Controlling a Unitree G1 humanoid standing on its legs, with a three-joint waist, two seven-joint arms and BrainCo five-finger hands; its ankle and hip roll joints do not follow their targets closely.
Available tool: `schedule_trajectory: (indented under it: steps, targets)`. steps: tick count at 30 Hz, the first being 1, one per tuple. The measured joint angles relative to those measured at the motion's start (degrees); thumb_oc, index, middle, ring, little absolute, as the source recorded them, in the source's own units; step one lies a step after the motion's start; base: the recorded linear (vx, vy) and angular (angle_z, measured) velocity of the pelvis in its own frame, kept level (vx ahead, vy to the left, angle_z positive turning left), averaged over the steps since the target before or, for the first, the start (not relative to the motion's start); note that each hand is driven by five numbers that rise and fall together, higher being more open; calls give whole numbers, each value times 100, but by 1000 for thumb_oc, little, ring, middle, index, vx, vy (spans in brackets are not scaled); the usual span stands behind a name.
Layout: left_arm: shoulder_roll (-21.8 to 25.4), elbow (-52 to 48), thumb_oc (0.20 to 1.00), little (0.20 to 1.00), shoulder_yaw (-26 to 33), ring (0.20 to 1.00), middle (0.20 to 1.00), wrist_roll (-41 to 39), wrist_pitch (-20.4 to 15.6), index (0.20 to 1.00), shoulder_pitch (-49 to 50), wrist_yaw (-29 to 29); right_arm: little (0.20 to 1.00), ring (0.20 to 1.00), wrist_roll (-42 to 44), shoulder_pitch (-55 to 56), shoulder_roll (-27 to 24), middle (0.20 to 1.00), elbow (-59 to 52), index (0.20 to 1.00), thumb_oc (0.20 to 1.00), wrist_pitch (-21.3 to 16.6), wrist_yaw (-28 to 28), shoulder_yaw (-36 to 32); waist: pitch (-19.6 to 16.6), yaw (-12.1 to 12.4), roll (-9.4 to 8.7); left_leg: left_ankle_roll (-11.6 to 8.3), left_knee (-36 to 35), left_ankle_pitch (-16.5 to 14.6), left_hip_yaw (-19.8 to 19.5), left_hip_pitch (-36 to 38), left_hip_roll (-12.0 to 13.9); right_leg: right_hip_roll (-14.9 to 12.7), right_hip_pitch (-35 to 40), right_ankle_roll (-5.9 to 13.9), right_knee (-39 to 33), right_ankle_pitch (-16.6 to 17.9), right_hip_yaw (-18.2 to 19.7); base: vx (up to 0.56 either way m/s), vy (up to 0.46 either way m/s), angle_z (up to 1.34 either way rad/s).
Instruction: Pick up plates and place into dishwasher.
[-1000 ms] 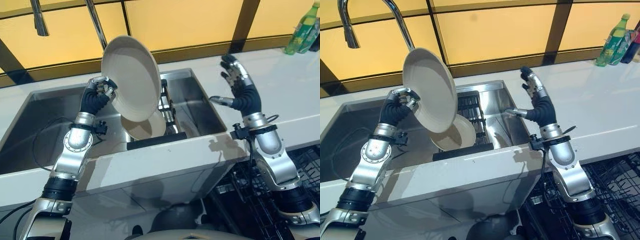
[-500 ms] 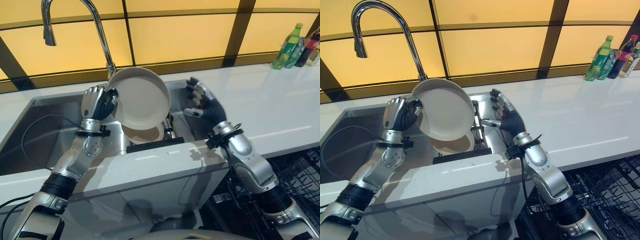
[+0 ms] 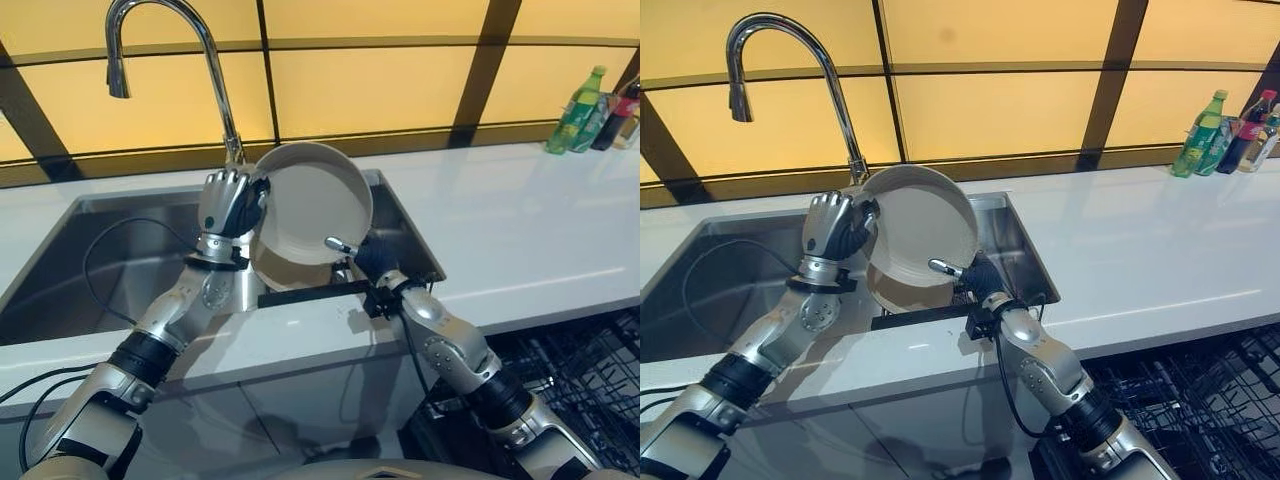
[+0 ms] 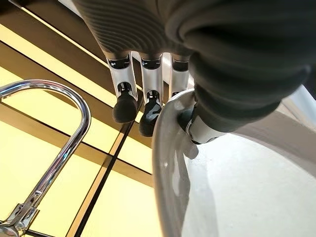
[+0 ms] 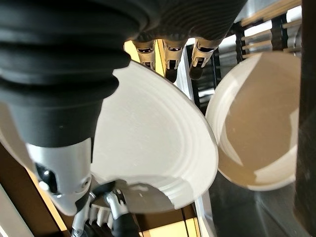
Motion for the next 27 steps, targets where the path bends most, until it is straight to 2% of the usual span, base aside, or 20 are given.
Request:
schedule_trajectory:
  steps: [3, 13, 18, 20, 27]
  targets:
    - [-123, -33, 200, 200, -2, 200, 200, 9, -8, 200, 0, -3, 1000, 1000, -2, -64, 14, 1000, 96, 1000, 1000, -3, -60, -3, -51, 92, -2, 1, 0, 2, -45, -5, 5, 2, 29, -14, -2, -17, -55, 15, 20, 9]
    - [-104, -115, 200, 200, 67, 200, 200, -27, -8, 200, 0, -29, 1000, 1000, -8, -310, -20, 1000, 90, 1000, 1000, -34, -115, -8, -74, 253, 5, -3, -1, 4, -174, -35, 14, 8, 90, -25, -12, -69, -209, 0, 4, 6]
    - [-111, -212, 200, 200, 135, 200, 200, -227, -8, 200, 0, -181, 1000, 1000, -117, -397, -70, 1000, 8, 1000, 1000, -174, -132, -12, -75, 255, 9, -3, 0, 5, -213, -62, 13, 10, 93, -24, -9, -76, -251, 2, -8, 3]
    - [-117, -222, 200, 200, 205, 200, 200, -240, -25, 200, 0, -233, 200, 200, -110, -507, -109, 200, -45, 200, 200, -175, -179, -19, -77, 256, 11, -3, 0, 5, -214, -61, 13, 10, 94, -24, -9, -76, -251, 0, 0, 0]
    - [-175, -247, 200, 200, 279, 200, 200, -247, -181, 200, 1, -383, 200, 200, -94, -595, -173, 200, -154, 200, 200, -252, -188, -236, -85, 257, 31, -3, 1, 6, -227, -42, 14, 12, 137, -23, -4, -78, -263, 0, 0, 0]
